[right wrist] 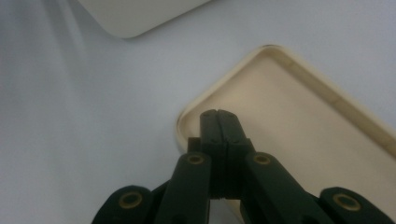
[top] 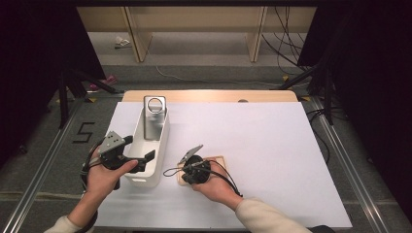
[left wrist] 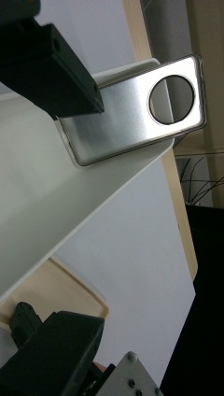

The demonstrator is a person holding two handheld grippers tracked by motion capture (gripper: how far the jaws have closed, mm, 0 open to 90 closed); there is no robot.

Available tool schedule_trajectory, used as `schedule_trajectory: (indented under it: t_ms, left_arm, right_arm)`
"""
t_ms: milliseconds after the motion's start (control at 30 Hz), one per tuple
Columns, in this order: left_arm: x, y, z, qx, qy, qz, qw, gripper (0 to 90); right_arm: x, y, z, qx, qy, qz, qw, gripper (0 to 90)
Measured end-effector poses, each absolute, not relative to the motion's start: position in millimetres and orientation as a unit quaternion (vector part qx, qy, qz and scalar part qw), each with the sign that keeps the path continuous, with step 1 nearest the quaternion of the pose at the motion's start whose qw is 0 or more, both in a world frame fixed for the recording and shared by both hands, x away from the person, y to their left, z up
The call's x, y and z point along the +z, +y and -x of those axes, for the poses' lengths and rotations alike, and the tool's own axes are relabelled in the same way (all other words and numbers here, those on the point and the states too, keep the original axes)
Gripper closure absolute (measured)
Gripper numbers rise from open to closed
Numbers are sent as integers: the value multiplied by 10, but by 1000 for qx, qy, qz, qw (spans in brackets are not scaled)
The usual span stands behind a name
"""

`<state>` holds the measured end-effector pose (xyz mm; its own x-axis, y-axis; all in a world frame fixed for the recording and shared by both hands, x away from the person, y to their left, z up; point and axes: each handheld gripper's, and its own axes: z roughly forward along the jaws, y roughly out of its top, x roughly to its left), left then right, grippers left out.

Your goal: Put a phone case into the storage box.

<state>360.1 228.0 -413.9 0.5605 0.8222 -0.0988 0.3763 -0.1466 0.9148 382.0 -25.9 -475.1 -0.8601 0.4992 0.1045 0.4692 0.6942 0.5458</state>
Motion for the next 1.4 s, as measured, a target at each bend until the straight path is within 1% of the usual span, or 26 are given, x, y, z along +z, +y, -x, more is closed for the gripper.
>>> schedule_trajectory:
  t_ms: [467,967,1400]
  left_arm:
    - [-4145,2293,-3601,221,416,-724,504,4]
    - [-4143,2294,-3598,221,416,-724,504,6]
    - [-4146,2277,-3594,220,414,-725,504,8]
  right_arm:
    - [-4702,-307,-3776,246,943,-226,6,900]
    - [-4623,-567,-3714,180,967,-179,-25,900]
    - [-4596,-869,-3710,161,970,-183,-20,900]
